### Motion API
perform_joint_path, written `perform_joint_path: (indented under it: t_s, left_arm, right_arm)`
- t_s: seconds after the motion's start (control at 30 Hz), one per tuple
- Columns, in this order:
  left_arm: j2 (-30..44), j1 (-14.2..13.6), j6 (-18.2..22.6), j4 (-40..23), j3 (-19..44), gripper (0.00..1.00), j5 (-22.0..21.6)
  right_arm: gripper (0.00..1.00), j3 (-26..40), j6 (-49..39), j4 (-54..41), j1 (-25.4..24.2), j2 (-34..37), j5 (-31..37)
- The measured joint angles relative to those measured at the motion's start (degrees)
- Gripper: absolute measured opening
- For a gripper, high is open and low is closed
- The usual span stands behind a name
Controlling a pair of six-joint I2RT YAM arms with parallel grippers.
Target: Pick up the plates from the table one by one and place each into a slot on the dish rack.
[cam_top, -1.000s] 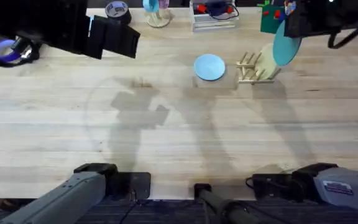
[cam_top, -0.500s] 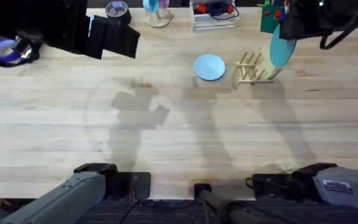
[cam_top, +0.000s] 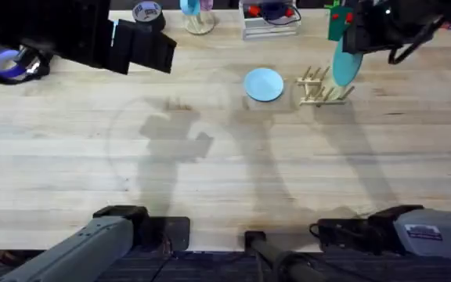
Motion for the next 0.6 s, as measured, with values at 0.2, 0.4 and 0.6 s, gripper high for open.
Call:
perform_joint_path:
  t_s: [0.2, 0.4, 0.6]
  left_arm:
    - [0.0, 0.0, 0.0, 0.0, 0.0, 0.992, 0.0]
    - [0.0, 0.0, 0.0, 0.0, 0.0, 0.993, 0.0]
    - [0.0, 0.0, 0.0, 0.0, 0.0, 0.993, 0.0]
  right_arm:
    - [0.029, -0.02, 0.1, 1.04, -0.04, 1.99, -0.58]
    - [0.029, -0.07, 0.12, 1.08, -0.83, 3.0, -0.98]
    - [0.029, -0.12, 0.1, 1.27, -1.39, 3.84, -0.99]
